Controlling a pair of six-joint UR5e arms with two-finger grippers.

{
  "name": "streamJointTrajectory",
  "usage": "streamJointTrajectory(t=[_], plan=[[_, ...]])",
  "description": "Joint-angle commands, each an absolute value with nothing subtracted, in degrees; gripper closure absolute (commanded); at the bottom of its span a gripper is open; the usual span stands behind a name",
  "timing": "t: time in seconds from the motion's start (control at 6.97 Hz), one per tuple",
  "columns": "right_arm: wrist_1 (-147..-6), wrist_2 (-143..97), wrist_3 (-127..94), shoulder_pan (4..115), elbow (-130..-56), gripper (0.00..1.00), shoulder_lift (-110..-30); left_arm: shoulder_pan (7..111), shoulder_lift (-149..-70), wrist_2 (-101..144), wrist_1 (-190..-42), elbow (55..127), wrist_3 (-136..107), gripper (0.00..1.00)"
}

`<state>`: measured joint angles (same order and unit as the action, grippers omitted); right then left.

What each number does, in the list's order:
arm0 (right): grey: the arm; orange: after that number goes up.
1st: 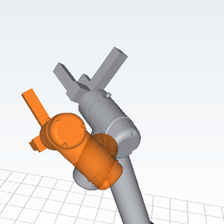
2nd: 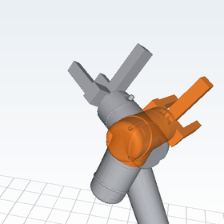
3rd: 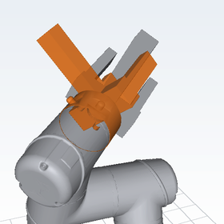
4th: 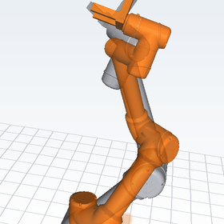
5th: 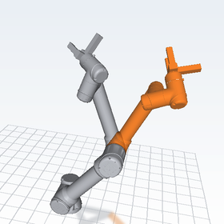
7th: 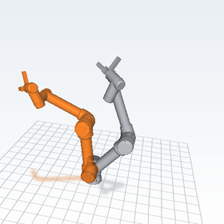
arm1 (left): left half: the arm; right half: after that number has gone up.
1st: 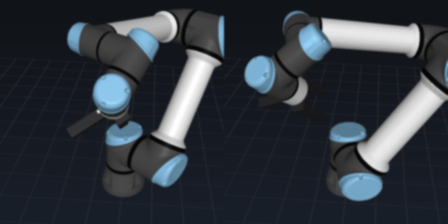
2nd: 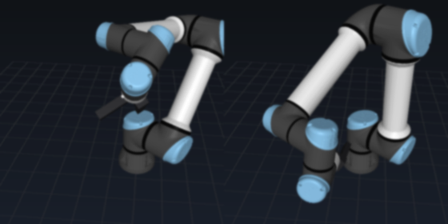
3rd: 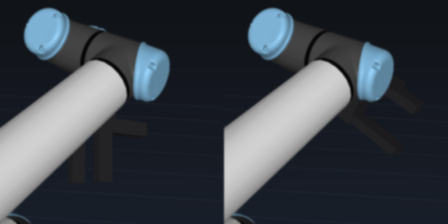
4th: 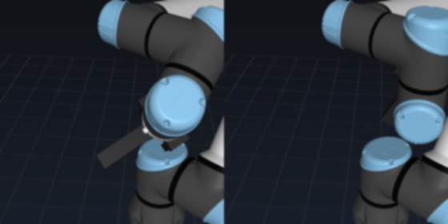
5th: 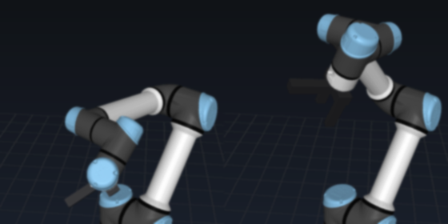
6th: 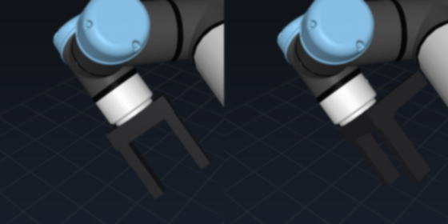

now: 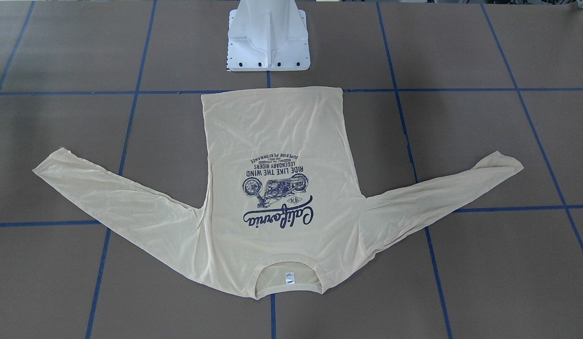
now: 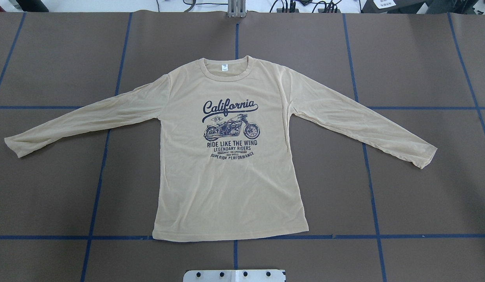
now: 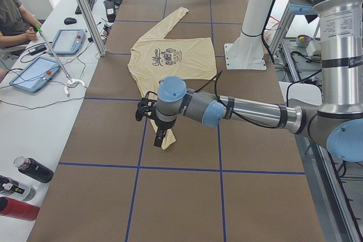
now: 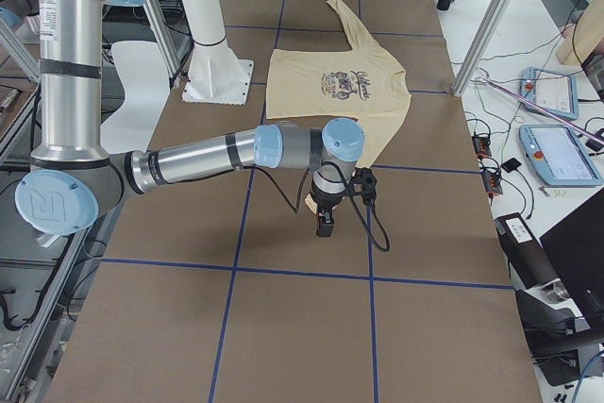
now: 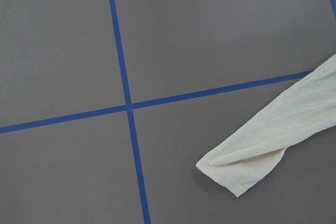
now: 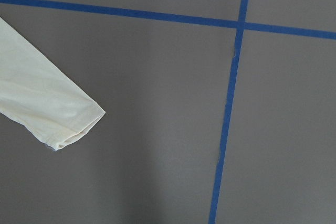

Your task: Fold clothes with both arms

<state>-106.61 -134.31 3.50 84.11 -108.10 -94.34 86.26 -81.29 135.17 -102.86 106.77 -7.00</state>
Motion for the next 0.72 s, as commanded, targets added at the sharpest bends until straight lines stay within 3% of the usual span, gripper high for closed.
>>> streamJointTrajectory(t=[0.0, 0.57], plan=[[-106.52, -134.47, 3.43, 84.11, -106.18, 0.00, -94.31, 85.09, -81.65, 135.18, -103.70, 106.79, -6.86, 0.00], [-106.44, -134.47, 3.43, 83.94, -106.43, 0.00, -93.61, 84.90, -81.30, 135.26, -104.15, 106.96, -6.94, 0.00]])
